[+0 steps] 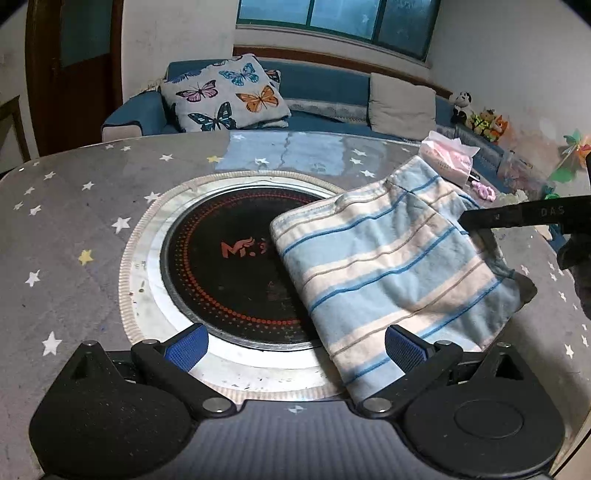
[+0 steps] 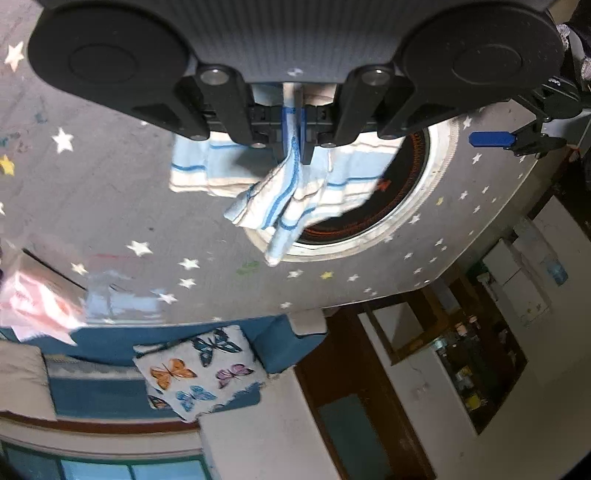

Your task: Fold clothes

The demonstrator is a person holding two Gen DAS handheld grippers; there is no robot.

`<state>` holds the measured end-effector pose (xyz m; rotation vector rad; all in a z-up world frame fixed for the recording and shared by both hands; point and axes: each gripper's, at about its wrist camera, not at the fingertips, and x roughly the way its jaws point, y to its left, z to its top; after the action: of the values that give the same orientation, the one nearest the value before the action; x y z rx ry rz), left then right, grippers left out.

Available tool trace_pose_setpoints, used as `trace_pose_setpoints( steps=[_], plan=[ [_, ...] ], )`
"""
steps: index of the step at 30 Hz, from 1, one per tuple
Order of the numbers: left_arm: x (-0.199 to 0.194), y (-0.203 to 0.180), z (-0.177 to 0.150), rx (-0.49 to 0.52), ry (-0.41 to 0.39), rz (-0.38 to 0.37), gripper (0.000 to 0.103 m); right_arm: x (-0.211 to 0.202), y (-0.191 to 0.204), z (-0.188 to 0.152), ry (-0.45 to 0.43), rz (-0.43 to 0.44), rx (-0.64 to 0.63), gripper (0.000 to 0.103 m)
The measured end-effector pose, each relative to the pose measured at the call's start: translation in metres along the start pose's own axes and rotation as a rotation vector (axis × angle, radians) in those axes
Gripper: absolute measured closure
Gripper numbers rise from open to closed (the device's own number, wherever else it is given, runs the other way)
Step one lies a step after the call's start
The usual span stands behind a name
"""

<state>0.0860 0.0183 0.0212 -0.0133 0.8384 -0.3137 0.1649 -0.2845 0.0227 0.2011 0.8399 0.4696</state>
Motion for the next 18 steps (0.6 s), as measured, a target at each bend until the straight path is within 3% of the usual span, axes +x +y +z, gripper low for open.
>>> trace_pose_setpoints(
  steps=[5,8,12,18],
  plan=[
    [0.011,-0.005,0.002,0.004,0.021,0.010,0.000,0.004,-0.018,-0.008,0.000,-0.025,0.024,0.095],
    [0.017,-0.007,0.002,0.009,0.038,0.015,0.000,0.000,-0.014,-0.010,-0.019,-0.077,-0.024,0.087],
    [0.025,-0.012,0.001,0.027,0.056,0.014,0.000,-0.008,-0.007,-0.013,-0.048,-0.131,-0.086,0.087],
    [0.036,-0.025,0.000,0.056,0.071,0.016,0.000,-0.025,0.022,-0.023,-0.067,-0.033,-0.172,0.087]
  ],
)
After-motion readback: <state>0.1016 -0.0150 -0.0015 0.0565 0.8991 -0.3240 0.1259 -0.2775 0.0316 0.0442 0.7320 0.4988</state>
